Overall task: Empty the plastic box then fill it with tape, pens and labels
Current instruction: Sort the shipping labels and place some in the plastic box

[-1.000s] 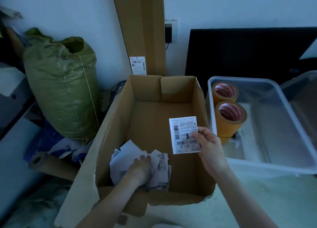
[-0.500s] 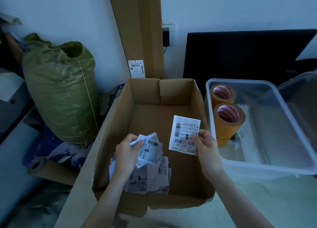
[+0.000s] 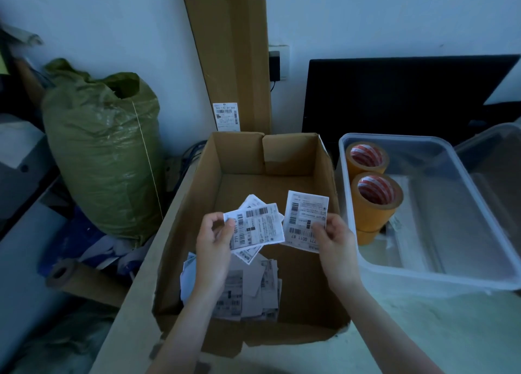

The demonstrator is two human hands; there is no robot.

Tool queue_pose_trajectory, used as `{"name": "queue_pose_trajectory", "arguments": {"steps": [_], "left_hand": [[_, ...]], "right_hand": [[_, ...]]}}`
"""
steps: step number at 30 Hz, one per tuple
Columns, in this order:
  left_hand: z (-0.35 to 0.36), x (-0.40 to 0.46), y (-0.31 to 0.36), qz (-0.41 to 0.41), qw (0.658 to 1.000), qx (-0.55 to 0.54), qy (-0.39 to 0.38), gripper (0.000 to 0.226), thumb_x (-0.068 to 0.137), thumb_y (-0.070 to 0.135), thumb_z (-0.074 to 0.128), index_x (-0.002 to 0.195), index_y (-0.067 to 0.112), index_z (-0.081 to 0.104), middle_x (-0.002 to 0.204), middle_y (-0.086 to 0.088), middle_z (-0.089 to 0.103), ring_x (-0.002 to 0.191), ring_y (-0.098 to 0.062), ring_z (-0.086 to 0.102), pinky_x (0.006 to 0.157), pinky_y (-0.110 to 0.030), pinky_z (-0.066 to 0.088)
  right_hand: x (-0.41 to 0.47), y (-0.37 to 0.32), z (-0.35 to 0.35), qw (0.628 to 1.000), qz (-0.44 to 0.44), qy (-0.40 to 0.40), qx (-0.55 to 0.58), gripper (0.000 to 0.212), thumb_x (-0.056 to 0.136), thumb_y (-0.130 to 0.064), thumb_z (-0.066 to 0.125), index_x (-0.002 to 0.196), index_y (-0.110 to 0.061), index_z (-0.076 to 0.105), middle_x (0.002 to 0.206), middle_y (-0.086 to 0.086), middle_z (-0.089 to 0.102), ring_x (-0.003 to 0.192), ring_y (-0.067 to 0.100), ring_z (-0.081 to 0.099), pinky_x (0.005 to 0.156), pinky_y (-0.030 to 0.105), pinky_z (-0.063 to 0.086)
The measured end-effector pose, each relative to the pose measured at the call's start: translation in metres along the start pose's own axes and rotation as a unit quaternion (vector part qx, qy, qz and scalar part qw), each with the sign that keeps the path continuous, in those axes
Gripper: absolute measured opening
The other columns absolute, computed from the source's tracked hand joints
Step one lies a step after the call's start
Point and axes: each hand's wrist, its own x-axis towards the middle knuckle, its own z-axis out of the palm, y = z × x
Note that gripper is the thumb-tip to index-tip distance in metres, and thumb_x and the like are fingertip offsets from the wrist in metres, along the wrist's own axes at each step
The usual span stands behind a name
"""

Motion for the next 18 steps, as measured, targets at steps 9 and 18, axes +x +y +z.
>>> {"name": "queue_pose_trajectory", "arguments": {"steps": [9, 18], "left_hand": [[0.018, -0.004, 0.001, 0.081, 0.988, 0.096, -0.084, 0.008, 0.099, 0.022, 0.047, 0.102, 0.015, 0.044, 0.089, -0.005, 0.063, 0.07, -0.003, 0.066, 0.051, -0.02, 0.052], [0.02, -0.003, 0.0, -0.02, 0.999, -0.019, 0.016, 0.01, 0.095, 0.023, 0.055, 0.096, 0.014, 0.052, 0.094, -0.004, 0.065, 0.077, -0.007, 0.068, 0.058, -0.018, 0.053]], "right_hand": [[-0.005, -0.012, 0.001, 0.987, 0.048, -0.086, 0.123, 0.015, 0.092, -0.01, 0.058, 0.106, -0.014, 0.059, 0.1, 0.005, 0.073, 0.092, 0.019, 0.071, 0.082, 0.043, 0.058], [-0.001, -0.015, -0.002, 0.957, 0.116, -0.052, 0.259, 0.016, 0.093, -0.007, 0.055, 0.108, -0.009, 0.062, 0.105, 0.009, 0.073, 0.1, 0.025, 0.069, 0.095, 0.05, 0.051]]}}
